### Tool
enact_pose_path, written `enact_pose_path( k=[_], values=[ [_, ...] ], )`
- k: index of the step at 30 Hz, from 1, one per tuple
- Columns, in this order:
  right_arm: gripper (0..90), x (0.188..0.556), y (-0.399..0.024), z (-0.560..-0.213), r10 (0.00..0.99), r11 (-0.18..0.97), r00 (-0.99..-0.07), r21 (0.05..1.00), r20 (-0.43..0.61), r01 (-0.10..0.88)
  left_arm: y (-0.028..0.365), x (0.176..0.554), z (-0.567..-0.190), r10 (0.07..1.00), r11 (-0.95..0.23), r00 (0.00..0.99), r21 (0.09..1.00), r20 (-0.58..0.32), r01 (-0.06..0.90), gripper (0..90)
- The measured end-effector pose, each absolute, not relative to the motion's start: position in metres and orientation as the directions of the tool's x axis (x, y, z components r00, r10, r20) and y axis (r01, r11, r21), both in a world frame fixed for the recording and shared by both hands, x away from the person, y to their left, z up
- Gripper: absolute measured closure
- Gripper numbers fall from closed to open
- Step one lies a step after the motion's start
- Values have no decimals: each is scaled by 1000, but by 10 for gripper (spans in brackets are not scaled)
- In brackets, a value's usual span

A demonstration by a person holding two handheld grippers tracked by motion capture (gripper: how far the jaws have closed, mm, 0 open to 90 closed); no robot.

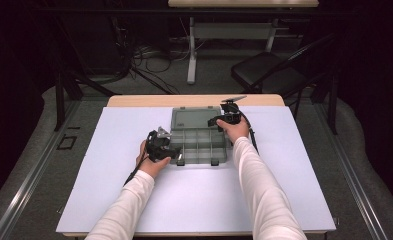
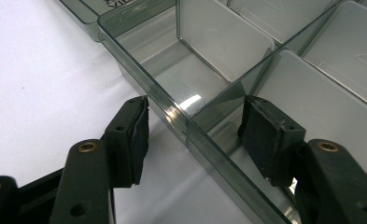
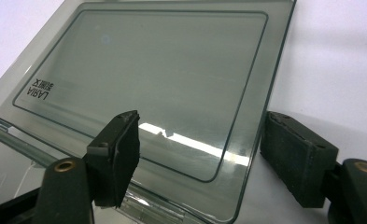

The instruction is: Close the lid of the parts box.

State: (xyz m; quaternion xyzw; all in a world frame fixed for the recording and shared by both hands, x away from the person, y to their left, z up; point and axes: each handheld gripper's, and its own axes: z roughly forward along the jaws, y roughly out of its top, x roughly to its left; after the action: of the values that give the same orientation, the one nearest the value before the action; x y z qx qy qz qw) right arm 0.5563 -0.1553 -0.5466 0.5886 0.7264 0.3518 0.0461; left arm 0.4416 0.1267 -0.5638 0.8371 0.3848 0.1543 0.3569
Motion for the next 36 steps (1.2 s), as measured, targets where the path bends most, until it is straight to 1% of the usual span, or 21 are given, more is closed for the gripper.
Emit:
enact_pose_path(
  k=[5,23,24,36],
  values=[
    [316,556,-158,-547,880,48,-303,565,366,824,127,442,-564,754,-449,656,716,-17,534,424],
    [460,554,-168,-535,875,59,-334,607,351,792,127,442,-564,754,-449,657,716,-17,535,424],
    [466,553,-168,-534,877,50,-323,600,356,798,127,442,-564,754,-449,656,716,-17,534,424],
    [540,550,-173,-527,870,55,-347,631,349,774,127,442,-564,754,-450,657,715,-17,534,424]
  ],
)
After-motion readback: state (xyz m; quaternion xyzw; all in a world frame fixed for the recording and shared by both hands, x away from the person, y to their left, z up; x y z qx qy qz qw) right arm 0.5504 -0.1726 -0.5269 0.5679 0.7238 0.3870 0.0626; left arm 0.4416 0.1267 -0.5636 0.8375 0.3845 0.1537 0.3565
